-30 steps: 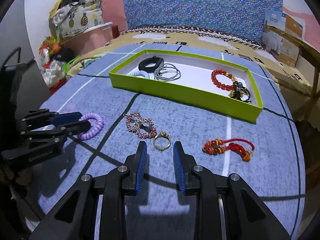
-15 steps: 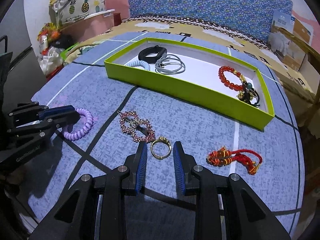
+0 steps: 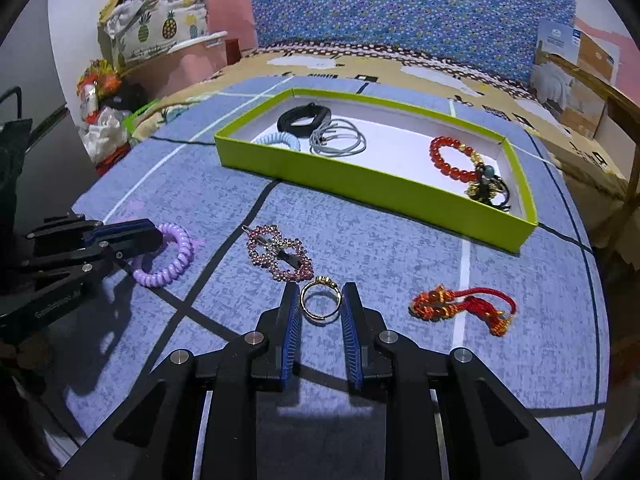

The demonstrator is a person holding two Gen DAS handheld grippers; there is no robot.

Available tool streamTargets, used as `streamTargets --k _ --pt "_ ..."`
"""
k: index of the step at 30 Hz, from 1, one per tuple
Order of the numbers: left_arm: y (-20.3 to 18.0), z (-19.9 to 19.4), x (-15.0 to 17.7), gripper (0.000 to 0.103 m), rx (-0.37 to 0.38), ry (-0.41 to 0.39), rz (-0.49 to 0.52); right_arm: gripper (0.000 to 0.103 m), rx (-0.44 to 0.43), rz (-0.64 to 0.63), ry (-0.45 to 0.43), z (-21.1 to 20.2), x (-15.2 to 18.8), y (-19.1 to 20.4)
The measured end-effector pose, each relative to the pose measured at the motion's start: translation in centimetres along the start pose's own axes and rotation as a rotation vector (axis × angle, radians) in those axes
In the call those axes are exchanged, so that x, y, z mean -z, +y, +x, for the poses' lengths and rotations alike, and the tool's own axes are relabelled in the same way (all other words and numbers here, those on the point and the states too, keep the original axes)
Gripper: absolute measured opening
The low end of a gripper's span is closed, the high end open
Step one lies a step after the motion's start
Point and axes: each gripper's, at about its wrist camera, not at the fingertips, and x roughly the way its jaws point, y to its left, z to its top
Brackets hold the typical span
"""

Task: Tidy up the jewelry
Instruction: 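Grasp the lavender coil with the left tool while the right tool grasps the gold ring, then carry the coil and the gold ring into the green box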

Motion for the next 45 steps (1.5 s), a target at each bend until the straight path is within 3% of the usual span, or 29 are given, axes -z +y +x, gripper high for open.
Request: streamTargets --k 20,33,45 --pt "-1.2 -2.1 -2.3 0.010 0.048 -0.072 0.008 0.022 0.015 0.071 -0.121 -4.2 -1.1 -1.7" --pt "-1.6 -1.7 -6.1 0.010 0.039 -0.127 0.044 0.022 0.034 0.074 -0.150 -4.0 -3.4 -3.7" --pt "-1.4 1.1 -9.9 0.010 0.007 -0.133 0.060 0.022 0.050 0.065 -0.153 -2.2 -6.4 -5.9"
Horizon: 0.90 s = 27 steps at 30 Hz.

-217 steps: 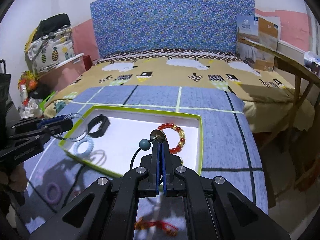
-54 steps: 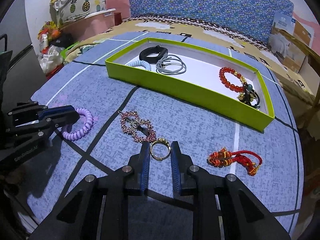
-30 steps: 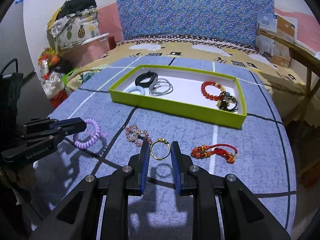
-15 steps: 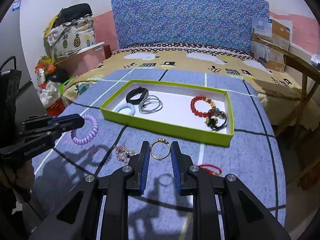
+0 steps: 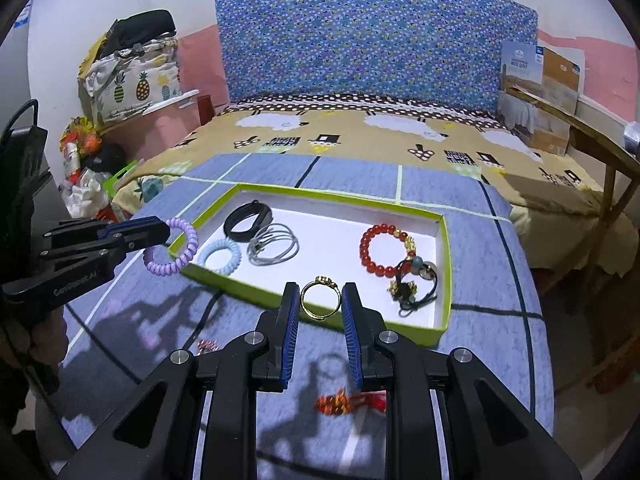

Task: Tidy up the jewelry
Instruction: 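Carry the coil and the gold ring into the green box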

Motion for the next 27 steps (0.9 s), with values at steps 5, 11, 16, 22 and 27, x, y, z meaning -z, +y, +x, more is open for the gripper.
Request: streamTargets --k 5,11,16,22,27 --pt "0.1 1.9 -0.6 0.010 -0.013 0.019 0.006 0.022 0.001 0.018 0.019 1.7 -0.7 -1.1" --pt "0.0 3.6 -1.4 0.010 -0.018 0.029 0.012 0.022 0.000 0.029 0.046 3.7 -1.3 -1.9" --pt "-0.1 5.0 -1.8 0.010 -0.013 0.045 0.018 0.022 -0.012 0.051 0.087 5.8 -1.1 -2.5" --pt "-0.3 6.7 -1.4 0.010 -0.001 0.083 0.029 0.022 -0.017 0.070 0.139 7.5 -0.6 -3.3" --pt "-0.6 7.7 -1.1 0.010 0.009 0.111 0.038 0.022 -0.006 0.071 0.176 8.5 -0.5 -3.6"
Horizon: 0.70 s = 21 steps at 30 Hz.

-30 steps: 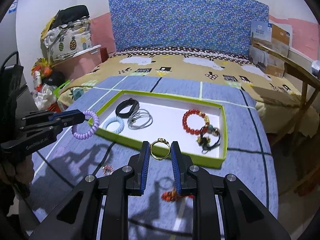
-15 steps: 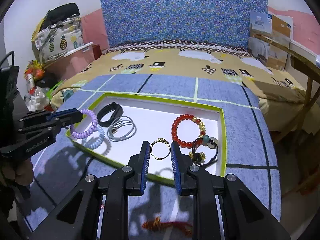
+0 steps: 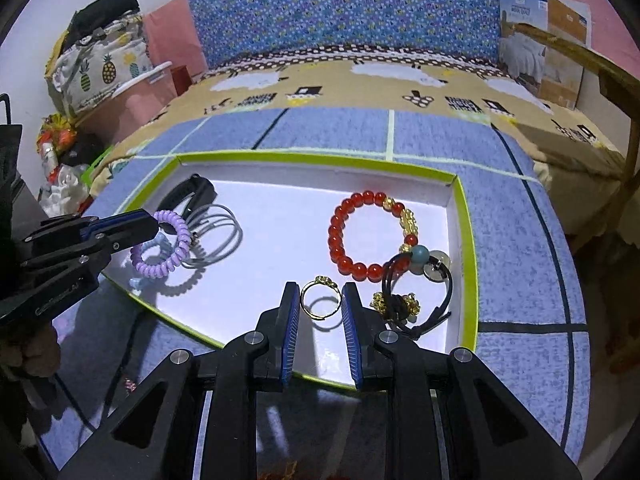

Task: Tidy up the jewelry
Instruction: 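Carry the coil and the gold ring into the green box, then open the right tool to drop the ring while the left tool releases the coil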

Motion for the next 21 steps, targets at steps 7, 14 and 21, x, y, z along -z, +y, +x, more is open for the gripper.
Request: streamTargets --k 7,14,21 --pt "-0.20 0.73 0.18 0.010 0.016 0.029 0.006 0.022 0.004 -0.004 0.027 0.74 -0.25 0.06" --pt "0.08 1.07 0.31 0.010 0.037 0.041 -0.009 0.023 0.013 -0.011 0.029 0.91 -0.28 0.15" --pt "0.30 0.53 0.31 0.011 0.051 0.026 -0.010 0.025 0.027 -0.009 0.015 0.35 -0.08 -0.01"
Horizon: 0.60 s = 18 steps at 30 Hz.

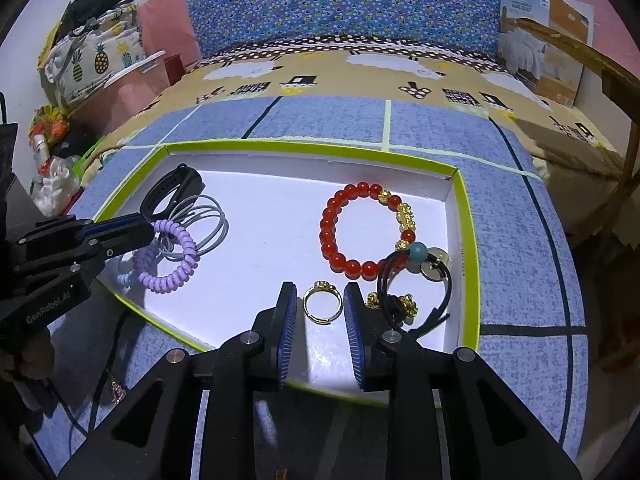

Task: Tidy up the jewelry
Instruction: 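Open the right tool to drop the ring while the left tool releases the coil, then reach the left tool to the pink bead bracelet while the right tool reaches the red cord bracelet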

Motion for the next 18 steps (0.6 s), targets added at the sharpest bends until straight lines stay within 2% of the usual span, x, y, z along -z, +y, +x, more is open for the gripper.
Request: streamTargets --k 7,18 --pt "0.0 -2.4 0.5 0.011 -0.007 -0.052 -0.006 0.025 -0.008 0.005 -0.061 -3.0 0.6 0.5" --pt "-0.7 -7.3 3.5 0.011 -0.017 -0.117 -0.049 0.026 -0.026 0.027 -0.161 -8.9 4.3 1.8"
